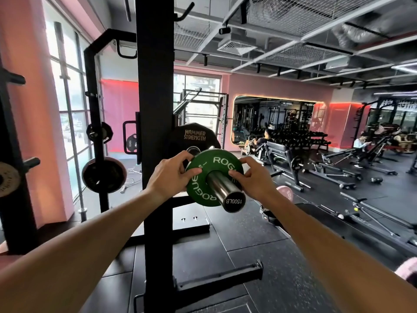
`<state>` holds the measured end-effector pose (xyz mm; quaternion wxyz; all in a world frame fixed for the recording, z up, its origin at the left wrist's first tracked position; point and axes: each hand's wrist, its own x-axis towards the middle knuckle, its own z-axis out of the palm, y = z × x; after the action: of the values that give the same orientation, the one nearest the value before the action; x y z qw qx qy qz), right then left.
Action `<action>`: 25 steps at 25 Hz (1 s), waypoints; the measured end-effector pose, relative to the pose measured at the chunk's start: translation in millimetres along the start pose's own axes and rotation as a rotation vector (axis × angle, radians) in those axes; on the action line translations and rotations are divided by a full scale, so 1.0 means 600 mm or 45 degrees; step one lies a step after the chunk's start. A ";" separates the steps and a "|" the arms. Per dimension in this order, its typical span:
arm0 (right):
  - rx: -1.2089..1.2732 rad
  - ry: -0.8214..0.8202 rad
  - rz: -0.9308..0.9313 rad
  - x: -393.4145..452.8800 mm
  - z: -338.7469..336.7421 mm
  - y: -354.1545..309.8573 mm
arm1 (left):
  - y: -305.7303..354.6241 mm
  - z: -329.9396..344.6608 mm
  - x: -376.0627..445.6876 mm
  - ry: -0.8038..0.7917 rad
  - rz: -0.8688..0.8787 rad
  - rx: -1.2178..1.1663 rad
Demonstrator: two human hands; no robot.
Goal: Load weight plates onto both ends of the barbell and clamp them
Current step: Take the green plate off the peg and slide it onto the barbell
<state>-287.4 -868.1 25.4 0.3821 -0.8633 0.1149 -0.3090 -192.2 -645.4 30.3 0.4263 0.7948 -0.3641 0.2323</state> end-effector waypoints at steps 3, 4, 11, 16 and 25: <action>-0.005 -0.030 -0.010 0.048 0.028 0.005 | -0.038 0.011 0.036 0.003 -0.024 0.017; -0.023 -0.048 -0.012 0.067 0.037 0.006 | -0.054 0.016 0.051 0.008 -0.033 0.019; 0.208 -0.280 0.105 0.205 0.109 0.017 | -0.176 0.065 0.164 0.074 -0.120 0.055; 0.338 -0.379 0.126 0.280 0.157 0.023 | -0.243 0.088 0.219 0.142 -0.226 0.074; 0.284 -0.435 0.176 0.278 0.141 0.003 | -0.249 0.071 0.224 -0.030 -0.303 0.025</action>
<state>-104.1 -892.3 54.6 0.5095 -0.8456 0.0725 -0.1420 10.5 -676.9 23.2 0.4386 0.8393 -0.2698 0.1742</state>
